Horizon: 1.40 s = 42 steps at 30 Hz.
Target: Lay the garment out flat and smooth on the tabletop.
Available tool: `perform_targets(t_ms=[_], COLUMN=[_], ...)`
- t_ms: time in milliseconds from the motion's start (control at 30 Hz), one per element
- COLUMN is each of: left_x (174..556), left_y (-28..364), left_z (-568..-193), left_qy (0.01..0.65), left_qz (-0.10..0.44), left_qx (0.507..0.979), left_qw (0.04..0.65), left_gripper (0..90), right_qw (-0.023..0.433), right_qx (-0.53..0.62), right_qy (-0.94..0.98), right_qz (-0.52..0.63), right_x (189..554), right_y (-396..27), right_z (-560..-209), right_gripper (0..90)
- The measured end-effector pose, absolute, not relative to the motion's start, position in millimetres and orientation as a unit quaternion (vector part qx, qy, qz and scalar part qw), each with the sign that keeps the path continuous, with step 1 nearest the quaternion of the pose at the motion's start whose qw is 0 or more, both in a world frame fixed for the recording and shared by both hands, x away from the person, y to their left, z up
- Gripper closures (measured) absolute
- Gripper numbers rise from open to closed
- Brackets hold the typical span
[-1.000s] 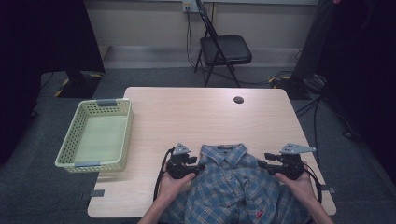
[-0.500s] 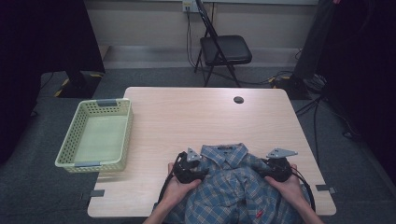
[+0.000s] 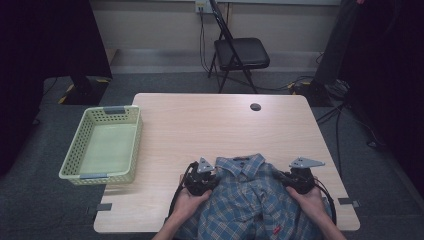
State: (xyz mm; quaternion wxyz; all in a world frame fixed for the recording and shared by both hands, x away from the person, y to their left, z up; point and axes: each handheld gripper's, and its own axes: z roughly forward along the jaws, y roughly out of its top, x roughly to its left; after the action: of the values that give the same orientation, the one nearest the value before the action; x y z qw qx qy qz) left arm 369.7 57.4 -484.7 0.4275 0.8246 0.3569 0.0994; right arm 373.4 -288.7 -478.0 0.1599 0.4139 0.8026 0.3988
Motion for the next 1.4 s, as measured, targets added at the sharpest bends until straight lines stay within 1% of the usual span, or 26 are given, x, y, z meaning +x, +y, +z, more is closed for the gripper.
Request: perform_targets(t_ms=[167, 300, 500, 633, 1033, 1133, 1233, 1400], left_x=[369.6, 370.6, 374.3, 381.9, 393.5, 399.2, 403.9, 410.6], left_y=[62.0, 64.9, 70.4, 75.6, 81.7, 80.4, 81.0, 84.0], left_z=[-475.6, -467.8, -455.1, -441.3, -401.2, -390.3, -377.5, -354.5], left_qy=[0.356, 0.353, 0.349, 0.352, 0.349, 0.347, 0.347, 0.346], left_qz=[0.1, 0.099, 0.113, 0.124, 0.163, 0.171, 0.181, 0.199], left_qx=[0.814, 0.806, 0.8, 0.787, 0.77, 0.777, 0.771, 0.76], left_qw=[0.448, 0.464, 0.475, 0.491, 0.509, 0.497, 0.502, 0.513], left_gripper=[82.7, 82.7, 82.8, 82.9, 82.8, 82.9, 82.9, 82.9], right_qw=[0.155, 0.16, 0.169, 0.175, 0.2, 0.207, 0.225, 0.229], right_qx=[0.416, 0.416, 0.417, 0.416, 0.394, 0.39, 0.384, 0.378], right_qy=[0.784, 0.771, 0.76, 0.752, 0.734, 0.734, 0.732, 0.722], right_qz=[0.433, 0.455, 0.47, 0.48, 0.515, 0.516, 0.517, 0.532], right_x=[375.3, 376.1, 381.3, 386.1, 394.0, 395.7, 396.8, 401.3], right_y=[-294.0, -297.7, -293.8, -290.3, -286.0, -283.6, -280.8, -280.4], right_z=[-464.5, -452.0, -442.4, -431.8, -378.4, -367.0, -354.8, -333.5], right_gripper=[87.0, 87.1, 87.2, 87.2, 87.1, 87.1, 87.1, 87.1])
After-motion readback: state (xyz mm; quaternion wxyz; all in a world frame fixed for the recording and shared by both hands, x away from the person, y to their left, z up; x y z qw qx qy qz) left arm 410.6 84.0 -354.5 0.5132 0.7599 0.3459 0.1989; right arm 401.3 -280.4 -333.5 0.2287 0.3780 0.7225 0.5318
